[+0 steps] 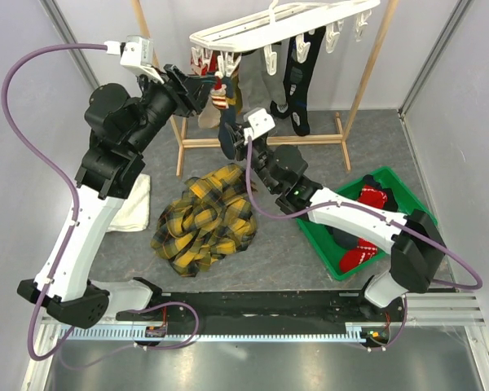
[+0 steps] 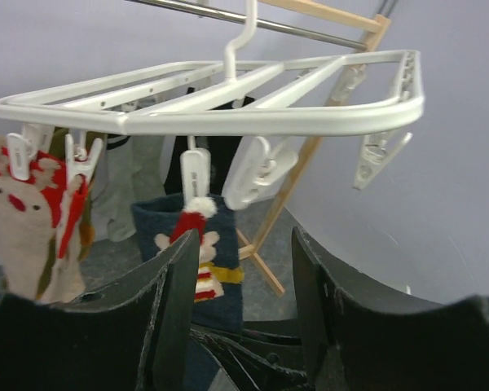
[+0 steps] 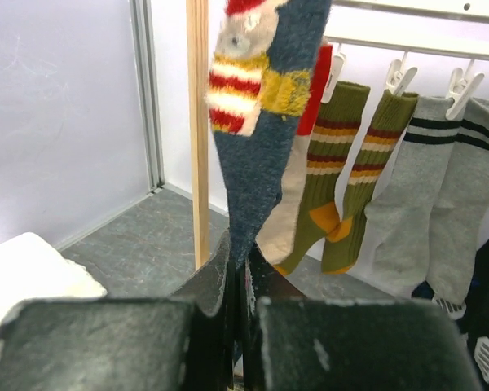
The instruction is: Remove the socks clipped to the hanger
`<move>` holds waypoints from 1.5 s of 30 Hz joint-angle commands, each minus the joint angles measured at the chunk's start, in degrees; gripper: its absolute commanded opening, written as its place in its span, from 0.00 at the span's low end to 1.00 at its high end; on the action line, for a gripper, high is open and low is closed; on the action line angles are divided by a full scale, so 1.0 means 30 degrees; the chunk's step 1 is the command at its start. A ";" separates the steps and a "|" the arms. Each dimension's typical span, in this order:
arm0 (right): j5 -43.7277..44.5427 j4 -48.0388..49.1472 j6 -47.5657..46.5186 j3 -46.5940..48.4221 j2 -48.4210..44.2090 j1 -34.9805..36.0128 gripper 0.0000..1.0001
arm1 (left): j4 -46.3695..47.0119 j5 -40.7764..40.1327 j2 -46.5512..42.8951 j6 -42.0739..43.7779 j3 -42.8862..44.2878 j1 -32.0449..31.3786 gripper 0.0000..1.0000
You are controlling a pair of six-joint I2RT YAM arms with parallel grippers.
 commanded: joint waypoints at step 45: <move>0.6608 0.3072 -0.4238 0.3482 0.3458 0.2892 0.00 | 0.0802 -0.4535 0.4672 0.8075 0.3277 -0.1758 0.62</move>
